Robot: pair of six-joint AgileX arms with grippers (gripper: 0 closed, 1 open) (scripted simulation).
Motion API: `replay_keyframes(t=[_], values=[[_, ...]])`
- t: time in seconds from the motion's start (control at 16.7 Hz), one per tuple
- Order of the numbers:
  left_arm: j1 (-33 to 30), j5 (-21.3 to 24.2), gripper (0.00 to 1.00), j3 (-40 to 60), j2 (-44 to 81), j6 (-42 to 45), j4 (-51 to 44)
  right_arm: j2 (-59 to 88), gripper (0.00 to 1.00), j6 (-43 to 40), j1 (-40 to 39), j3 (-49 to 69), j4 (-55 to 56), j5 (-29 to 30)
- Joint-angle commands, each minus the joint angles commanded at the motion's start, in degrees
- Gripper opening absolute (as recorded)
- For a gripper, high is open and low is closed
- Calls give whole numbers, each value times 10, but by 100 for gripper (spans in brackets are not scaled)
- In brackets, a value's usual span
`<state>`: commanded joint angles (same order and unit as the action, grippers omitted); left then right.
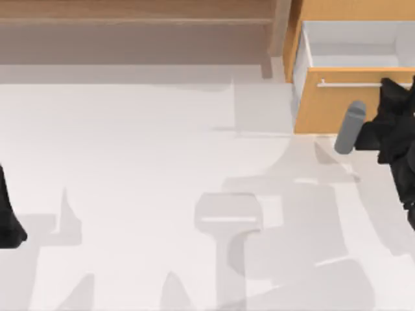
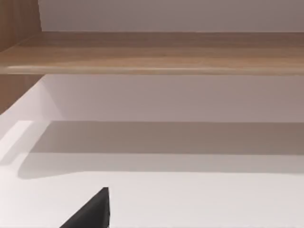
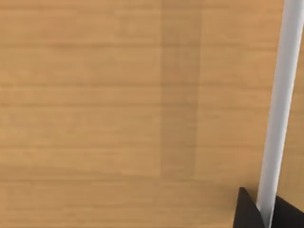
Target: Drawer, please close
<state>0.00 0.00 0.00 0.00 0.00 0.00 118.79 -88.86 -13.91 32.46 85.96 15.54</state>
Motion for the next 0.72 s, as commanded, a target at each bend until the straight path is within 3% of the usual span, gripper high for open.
replay_keyframes(t=[0.72], values=[[0,0,100,0,0,0,0,59,0,-1,26,144,-88,-25]])
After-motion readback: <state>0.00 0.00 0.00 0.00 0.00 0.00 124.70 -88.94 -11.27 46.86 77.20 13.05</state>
